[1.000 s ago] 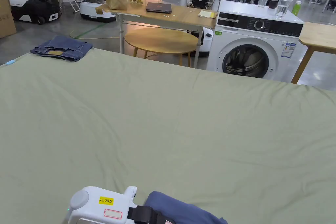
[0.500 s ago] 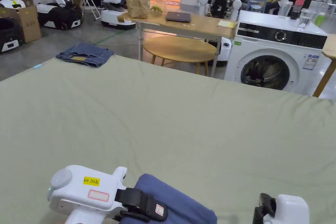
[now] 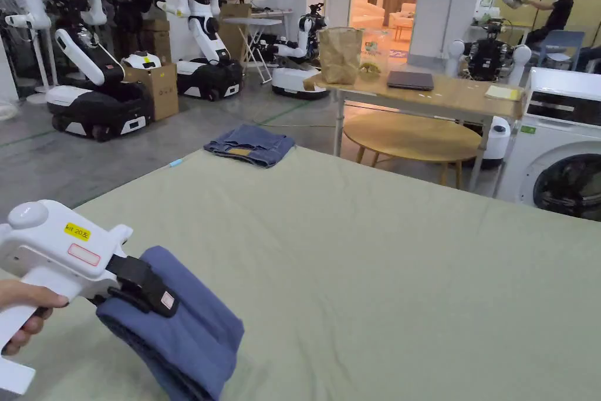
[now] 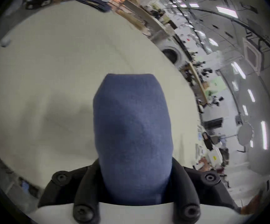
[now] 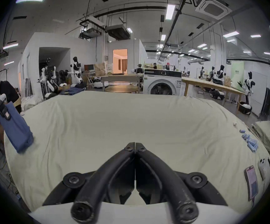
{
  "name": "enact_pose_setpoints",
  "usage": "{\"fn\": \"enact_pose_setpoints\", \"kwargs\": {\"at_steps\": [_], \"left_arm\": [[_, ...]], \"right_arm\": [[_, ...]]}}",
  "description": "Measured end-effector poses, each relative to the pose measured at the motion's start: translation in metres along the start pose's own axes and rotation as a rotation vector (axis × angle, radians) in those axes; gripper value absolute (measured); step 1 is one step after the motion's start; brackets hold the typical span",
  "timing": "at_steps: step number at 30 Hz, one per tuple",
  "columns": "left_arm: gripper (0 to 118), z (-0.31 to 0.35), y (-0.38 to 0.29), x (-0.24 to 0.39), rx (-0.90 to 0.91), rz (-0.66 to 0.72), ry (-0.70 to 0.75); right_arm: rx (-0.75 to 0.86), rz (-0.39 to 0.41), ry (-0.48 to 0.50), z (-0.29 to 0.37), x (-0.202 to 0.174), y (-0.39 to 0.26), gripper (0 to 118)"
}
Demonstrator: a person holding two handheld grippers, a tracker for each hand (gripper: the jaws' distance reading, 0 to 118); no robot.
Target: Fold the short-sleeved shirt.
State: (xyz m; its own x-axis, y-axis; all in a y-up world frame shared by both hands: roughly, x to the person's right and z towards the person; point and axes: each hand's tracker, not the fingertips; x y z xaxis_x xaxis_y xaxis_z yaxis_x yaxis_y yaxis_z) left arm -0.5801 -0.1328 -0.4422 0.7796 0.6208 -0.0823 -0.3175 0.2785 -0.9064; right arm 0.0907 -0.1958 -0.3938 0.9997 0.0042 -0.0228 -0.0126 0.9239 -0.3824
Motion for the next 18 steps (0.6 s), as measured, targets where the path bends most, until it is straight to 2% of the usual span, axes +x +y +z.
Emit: {"fn": "enact_pose_setpoints", "kwargs": {"at_steps": [5, 9, 11, 12, 13, 15, 18], "left_arm": [[22, 0.023, 0.008, -0.036, -0.006, 0.067, 0.164], [22, 0.012, 0.006, -0.061, -0.043, 0.156, 0.211], [22, 0.008, 0.003, -0.063, -0.041, 0.144, 0.288], [24, 0.006, 0.003, -0.066, -0.034, 0.144, 0.299], [32, 0.004, 0.003, -0.067, -0.036, 0.145, 0.301], [44, 0.001, 0.002, -0.063, -0.020, 0.128, 0.390], [54, 0.009, 0.003, -0.062, -0.018, 0.090, 0.465]], "right_arm": [[-0.033, 0.000, -0.011, -0.003, 0.001, -0.009, 0], [-0.060, -0.003, -0.011, -0.006, 0.003, -0.015, 0], [-0.068, 0.002, -0.007, -0.007, 0.002, -0.017, 0], [-0.071, 0.006, -0.009, -0.007, 0.001, -0.017, 0], [-0.073, 0.008, -0.009, -0.007, 0.000, -0.017, 0], [-0.078, 0.010, -0.002, -0.007, -0.001, -0.017, 0], [-0.080, 0.020, 0.011, -0.007, -0.003, -0.017, 0]]}}
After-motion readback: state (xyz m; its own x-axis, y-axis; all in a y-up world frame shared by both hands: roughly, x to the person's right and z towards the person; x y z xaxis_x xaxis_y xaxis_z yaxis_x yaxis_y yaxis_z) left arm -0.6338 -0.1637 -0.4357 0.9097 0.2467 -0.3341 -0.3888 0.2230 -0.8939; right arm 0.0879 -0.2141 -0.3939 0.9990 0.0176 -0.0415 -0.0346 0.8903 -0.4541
